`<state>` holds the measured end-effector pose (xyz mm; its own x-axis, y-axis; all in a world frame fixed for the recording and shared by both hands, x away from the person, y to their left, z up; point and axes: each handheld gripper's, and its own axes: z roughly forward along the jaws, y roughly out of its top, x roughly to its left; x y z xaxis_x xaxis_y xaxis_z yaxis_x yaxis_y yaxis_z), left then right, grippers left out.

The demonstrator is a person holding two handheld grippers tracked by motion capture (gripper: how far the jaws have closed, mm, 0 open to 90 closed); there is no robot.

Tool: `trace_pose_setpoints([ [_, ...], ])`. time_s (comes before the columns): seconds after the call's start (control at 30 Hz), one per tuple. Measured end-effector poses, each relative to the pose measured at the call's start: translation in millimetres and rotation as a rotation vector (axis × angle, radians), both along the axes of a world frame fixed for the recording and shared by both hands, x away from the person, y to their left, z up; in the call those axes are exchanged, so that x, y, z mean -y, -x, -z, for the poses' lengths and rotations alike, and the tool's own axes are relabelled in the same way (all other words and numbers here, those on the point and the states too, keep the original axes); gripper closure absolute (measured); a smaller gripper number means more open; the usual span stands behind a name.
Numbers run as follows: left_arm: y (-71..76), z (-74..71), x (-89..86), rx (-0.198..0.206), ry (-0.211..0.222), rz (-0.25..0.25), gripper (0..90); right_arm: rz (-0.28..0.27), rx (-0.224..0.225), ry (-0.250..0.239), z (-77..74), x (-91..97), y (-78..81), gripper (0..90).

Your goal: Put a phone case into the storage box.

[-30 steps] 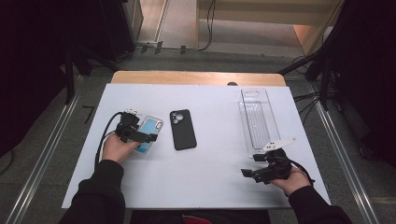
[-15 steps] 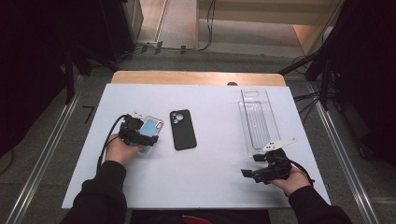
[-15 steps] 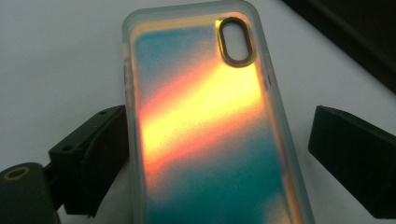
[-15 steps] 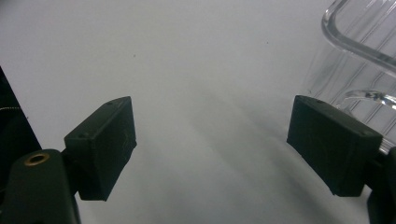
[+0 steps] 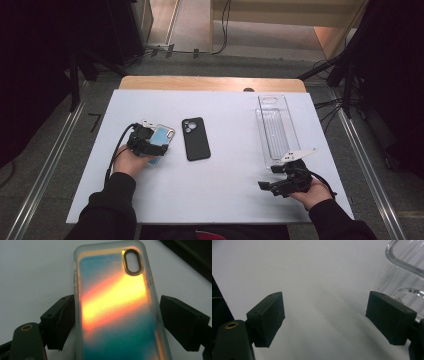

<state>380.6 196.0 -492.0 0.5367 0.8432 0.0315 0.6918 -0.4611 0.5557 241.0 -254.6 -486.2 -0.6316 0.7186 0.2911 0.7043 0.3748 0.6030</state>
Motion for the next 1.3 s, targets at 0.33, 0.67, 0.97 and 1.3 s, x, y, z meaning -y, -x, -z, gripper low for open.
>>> trace_pose_setpoints([
  [0.33, -1.3, -5.4, -4.5, -0.018, 0.065, -0.027, 16.3, 0.000, -0.001, -0.001, 0.0, 0.1, -0.2, 13.7],
  [0.67, 5.0, -29.4, -6.0, -0.001, 0.135, 0.004, 16.4, -0.003, 0.008, -0.004, -0.6, 0.9, 0.0, 13.7],
  [0.97, 20.2, -44.7, 5.8, -0.010, 0.170, 0.093, 16.4, -0.001, 0.009, -0.005, -0.9, 0.7, 0.0, 13.7],
  [1.3, 38.1, -49.2, 19.3, -0.021, 0.237, 0.149, 16.4, -0.003, 0.012, -0.008, -1.6, 0.1, 0.2, 13.7],
])
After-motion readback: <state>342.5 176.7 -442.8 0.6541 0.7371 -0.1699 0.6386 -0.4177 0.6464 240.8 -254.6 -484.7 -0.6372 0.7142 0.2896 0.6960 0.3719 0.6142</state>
